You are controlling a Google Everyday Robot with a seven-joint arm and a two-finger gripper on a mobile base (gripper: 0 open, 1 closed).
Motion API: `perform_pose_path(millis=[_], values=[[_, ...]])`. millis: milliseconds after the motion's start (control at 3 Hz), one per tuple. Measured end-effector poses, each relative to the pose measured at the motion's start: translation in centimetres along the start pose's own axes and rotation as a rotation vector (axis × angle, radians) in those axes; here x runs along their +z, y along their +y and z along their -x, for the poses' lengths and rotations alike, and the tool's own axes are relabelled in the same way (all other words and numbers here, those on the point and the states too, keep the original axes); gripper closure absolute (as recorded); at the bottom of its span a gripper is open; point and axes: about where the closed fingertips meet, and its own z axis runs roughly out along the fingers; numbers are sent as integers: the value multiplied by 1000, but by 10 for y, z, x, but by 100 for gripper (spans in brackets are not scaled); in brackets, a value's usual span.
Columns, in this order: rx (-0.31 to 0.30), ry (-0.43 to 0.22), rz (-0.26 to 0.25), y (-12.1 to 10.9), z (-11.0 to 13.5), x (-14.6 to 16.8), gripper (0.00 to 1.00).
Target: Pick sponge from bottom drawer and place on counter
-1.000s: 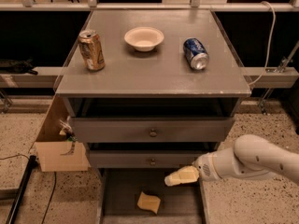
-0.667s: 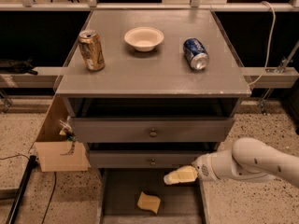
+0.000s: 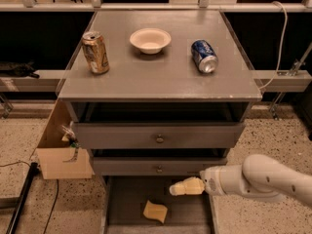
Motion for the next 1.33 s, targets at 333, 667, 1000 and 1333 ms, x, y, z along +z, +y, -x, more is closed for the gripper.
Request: perform_pose_path(millis=[333,667,1000,1333], values=[[14,-165,-10,-6,-14,23,0],[20,-375,-40,-7,0,47,0],[45,-369,-32,-4,-14,55,0],[185,-332,-56,-28,-40,87,0]])
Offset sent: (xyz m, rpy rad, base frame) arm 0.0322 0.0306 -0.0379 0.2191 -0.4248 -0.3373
